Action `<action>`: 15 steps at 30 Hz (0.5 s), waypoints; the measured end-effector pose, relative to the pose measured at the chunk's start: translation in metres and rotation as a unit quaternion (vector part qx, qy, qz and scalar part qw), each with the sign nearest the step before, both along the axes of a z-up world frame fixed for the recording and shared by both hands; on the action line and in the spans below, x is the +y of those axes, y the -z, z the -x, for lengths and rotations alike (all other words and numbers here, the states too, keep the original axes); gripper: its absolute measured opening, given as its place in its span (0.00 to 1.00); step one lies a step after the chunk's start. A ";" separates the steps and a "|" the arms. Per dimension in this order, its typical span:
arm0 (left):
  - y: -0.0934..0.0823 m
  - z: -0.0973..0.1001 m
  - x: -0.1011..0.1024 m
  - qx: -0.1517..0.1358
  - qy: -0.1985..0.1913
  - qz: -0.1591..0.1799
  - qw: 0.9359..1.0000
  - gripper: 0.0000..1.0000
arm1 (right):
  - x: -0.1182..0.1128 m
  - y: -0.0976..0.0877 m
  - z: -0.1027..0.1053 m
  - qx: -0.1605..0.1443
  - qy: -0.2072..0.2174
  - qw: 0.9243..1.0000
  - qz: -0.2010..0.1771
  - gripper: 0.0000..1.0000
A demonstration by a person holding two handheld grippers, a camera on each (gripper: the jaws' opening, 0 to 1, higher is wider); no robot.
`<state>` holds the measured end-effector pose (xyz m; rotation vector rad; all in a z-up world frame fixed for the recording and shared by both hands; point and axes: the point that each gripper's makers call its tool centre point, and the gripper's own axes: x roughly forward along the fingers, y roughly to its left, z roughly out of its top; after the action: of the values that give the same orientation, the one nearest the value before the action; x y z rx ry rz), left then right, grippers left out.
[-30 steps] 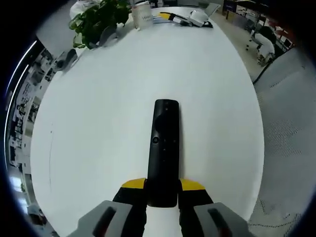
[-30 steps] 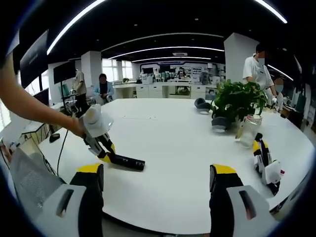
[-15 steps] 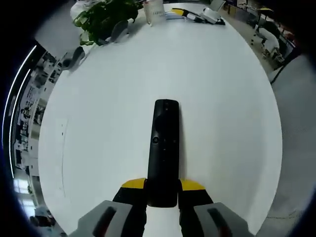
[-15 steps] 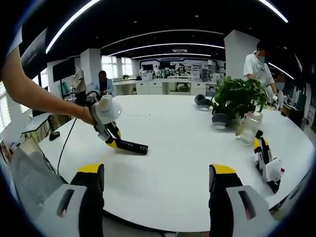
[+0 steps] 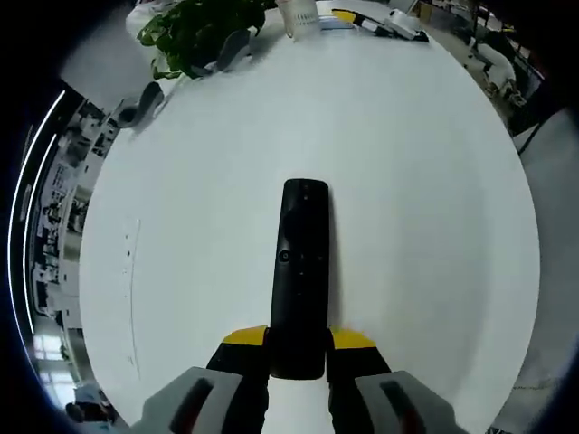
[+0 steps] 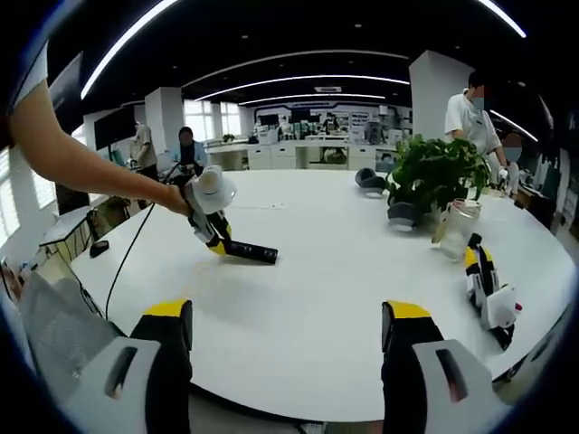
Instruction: Press the specified remote control buttons in sequence, fully releasing each button before pressing the next.
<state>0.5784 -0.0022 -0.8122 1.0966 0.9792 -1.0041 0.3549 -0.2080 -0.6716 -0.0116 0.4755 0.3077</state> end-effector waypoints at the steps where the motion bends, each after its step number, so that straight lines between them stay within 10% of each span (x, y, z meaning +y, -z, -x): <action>1: 0.000 -0.005 0.000 -0.001 0.001 -0.002 1.000 0.23 | 0.000 0.000 0.000 0.002 0.001 1.000 -0.001 0.90; 15: 0.002 -0.053 0.005 -0.024 -0.001 -0.019 1.000 0.23 | -0.004 0.005 0.001 0.014 0.009 1.000 0.006 0.88</action>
<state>0.6309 0.0024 -0.8139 1.1457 0.9646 -0.9560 0.3537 -0.2117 -0.6770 -0.0150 0.5059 0.2873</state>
